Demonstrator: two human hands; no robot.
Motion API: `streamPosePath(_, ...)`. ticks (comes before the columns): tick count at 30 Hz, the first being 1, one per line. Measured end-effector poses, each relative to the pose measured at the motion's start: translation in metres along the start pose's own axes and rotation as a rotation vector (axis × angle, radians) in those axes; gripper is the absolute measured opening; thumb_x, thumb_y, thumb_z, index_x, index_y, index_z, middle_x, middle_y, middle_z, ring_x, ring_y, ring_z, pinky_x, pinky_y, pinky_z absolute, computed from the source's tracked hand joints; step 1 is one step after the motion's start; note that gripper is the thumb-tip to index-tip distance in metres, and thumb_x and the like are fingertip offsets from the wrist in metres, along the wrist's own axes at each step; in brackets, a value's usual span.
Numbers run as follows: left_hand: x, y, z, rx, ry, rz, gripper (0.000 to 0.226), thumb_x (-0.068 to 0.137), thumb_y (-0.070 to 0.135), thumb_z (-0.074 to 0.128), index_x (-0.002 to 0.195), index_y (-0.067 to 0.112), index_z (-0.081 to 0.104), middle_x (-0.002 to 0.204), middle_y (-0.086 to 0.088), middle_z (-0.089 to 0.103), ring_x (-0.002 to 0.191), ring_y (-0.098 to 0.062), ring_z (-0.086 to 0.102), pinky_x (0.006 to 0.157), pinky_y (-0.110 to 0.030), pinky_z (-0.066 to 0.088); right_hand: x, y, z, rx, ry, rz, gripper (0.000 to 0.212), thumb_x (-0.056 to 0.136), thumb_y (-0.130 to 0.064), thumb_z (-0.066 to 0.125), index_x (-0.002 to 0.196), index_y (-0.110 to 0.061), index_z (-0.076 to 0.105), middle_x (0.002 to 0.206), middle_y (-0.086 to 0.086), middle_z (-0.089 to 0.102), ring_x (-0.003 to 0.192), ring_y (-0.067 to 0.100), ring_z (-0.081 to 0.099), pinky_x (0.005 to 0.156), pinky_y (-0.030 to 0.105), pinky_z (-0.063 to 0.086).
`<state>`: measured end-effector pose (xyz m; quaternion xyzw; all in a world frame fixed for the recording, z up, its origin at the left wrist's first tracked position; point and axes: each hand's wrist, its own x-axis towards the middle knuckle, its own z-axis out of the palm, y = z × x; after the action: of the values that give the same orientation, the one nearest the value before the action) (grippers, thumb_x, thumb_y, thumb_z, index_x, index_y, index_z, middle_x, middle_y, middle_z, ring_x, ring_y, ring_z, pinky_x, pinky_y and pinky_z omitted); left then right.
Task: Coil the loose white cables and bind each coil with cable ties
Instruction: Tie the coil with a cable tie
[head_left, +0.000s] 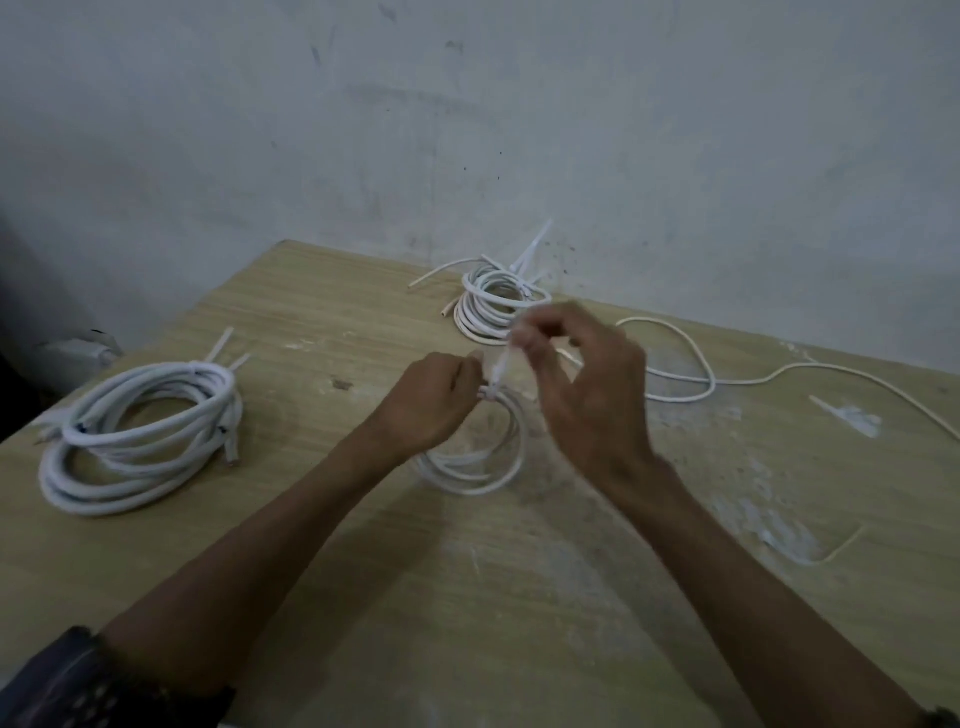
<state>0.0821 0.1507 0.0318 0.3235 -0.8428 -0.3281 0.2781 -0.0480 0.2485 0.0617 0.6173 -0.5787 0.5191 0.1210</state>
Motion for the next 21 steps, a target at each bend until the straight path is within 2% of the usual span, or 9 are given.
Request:
streamPosePath(1, -0.003, 0.007, 0.005, 0.057, 0.004, 0.071, 0.053, 0.108, 0.025, 0.035, 0.06, 0.009, 0.051, 0.05, 0.005, 0.041, 0.045, -0.012, 0.039, 0.051, -0.031, 0.021, 0.013, 0.01, -0.003, 0.081, 0.034, 0.138, 0.006, 0.094, -0.019, 0.067, 0.091, -0.017, 0.071, 0.085, -0.005, 0.073, 0.08, 0.006, 0.067, 0.075, 0.027, 0.049)
streamPosePath(4, -0.01, 0.02, 0.014, 0.026, -0.01, 0.169, 0.052, 0.108, 0.027, 0.035, 0.058, 0.018, 0.045, 0.049, 0.005, 0.043, 0.043, -0.008, 0.04, 0.048, -0.025, 0.026, 0.026, 0.043, 0.003, 0.247, 0.009, 0.465, 0.012, 0.095, -0.016, 0.066, 0.084, -0.013, 0.07, 0.075, 0.004, 0.073, 0.068, 0.012, 0.069, 0.066, 0.031, 0.056)
streamPosePath(7, -0.012, 0.024, 0.016, -0.189, -0.103, -0.007, 0.054, 0.107, 0.039, 0.033, 0.061, 0.015, 0.046, 0.047, 0.006, 0.042, 0.037, -0.005, 0.034, 0.047, -0.027, 0.028, 0.015, 0.052, 0.016, 0.354, -0.168, 0.736, 0.018, 0.098, -0.012, 0.061, 0.083, -0.009, 0.07, 0.076, 0.006, 0.073, 0.062, 0.007, 0.069, 0.061, 0.022, 0.054)
streamPosePath(10, -0.01, 0.021, 0.014, -0.424, -0.137, -0.198, 0.059, 0.104, 0.052, 0.033, 0.061, 0.014, 0.047, 0.044, 0.008, 0.036, 0.035, -0.008, 0.028, 0.042, -0.021, 0.024, 0.019, 0.046, 0.012, 0.437, -0.205, 0.849, 0.029, 0.105, -0.023, 0.049, 0.095, -0.006, 0.07, 0.089, 0.014, 0.075, 0.077, 0.023, 0.073, 0.074, 0.04, 0.059)
streamPosePath(13, -0.009, 0.014, 0.011, -0.405, -0.081, -0.133, 0.05, 0.103, 0.049, 0.04, 0.069, 0.014, 0.05, 0.054, -0.001, 0.037, 0.04, -0.011, 0.03, 0.046, -0.023, 0.024, 0.024, 0.029, -0.004, 0.27, -0.353, 0.668, 0.039, 0.104, -0.047, 0.039, 0.095, -0.024, 0.069, 0.085, 0.002, 0.077, 0.083, 0.018, 0.074, 0.077, 0.038, 0.059)
streamPosePath(16, -0.007, 0.011, 0.009, -0.583, -0.021, -0.16, 0.045, 0.105, 0.033, 0.043, 0.063, 0.018, 0.046, 0.051, 0.004, 0.032, 0.041, -0.01, 0.024, 0.047, -0.023, 0.018, 0.002, 0.007, 0.0, -0.25, -0.622, 0.309, 0.045, 0.106, -0.05, 0.029, 0.087, -0.027, 0.064, 0.082, -0.001, 0.075, 0.081, 0.019, 0.071, 0.076, 0.037, 0.054)
streamPosePath(18, -0.004, 0.01, 0.008, -0.734, 0.014, -0.188, 0.047, 0.105, 0.032, 0.044, 0.06, 0.018, 0.044, 0.049, 0.005, 0.025, 0.041, -0.01, 0.018, 0.047, -0.022, 0.014, -0.012, 0.004, 0.011, -0.485, -0.532, 0.146, 0.047, 0.106, -0.05, 0.022, 0.101, -0.022, 0.059, 0.086, 0.003, 0.071, 0.08, 0.028, 0.066, 0.068, 0.038, 0.047)
streamPosePath(19, -0.003, 0.009, 0.008, -0.783, 0.016, -0.192, 0.049, 0.106, 0.033, 0.044, 0.059, 0.018, 0.046, 0.049, 0.004, 0.023, 0.042, -0.009, 0.017, 0.046, -0.022, 0.013, -0.015, 0.006, 0.015, -0.438, -0.468, 0.12, 0.048, 0.106, -0.05, 0.021, 0.103, -0.02, 0.06, 0.082, 0.002, 0.069, 0.076, 0.028, 0.065, 0.065, 0.038, 0.045)
streamPosePath(21, -0.001, 0.011, 0.008, -0.847, -0.016, -0.209, 0.051, 0.106, 0.034, 0.042, 0.061, 0.013, 0.052, 0.05, 0.003, 0.02, 0.042, -0.009, 0.014, 0.045, -0.019, 0.013, -0.015, 0.015, 0.018, 0.01, -0.358, 0.247, 0.05, 0.105, -0.047, 0.024, 0.087, -0.023, 0.064, 0.059, -0.004, 0.061, 0.057, 0.018, 0.06, 0.058, 0.036, 0.046)
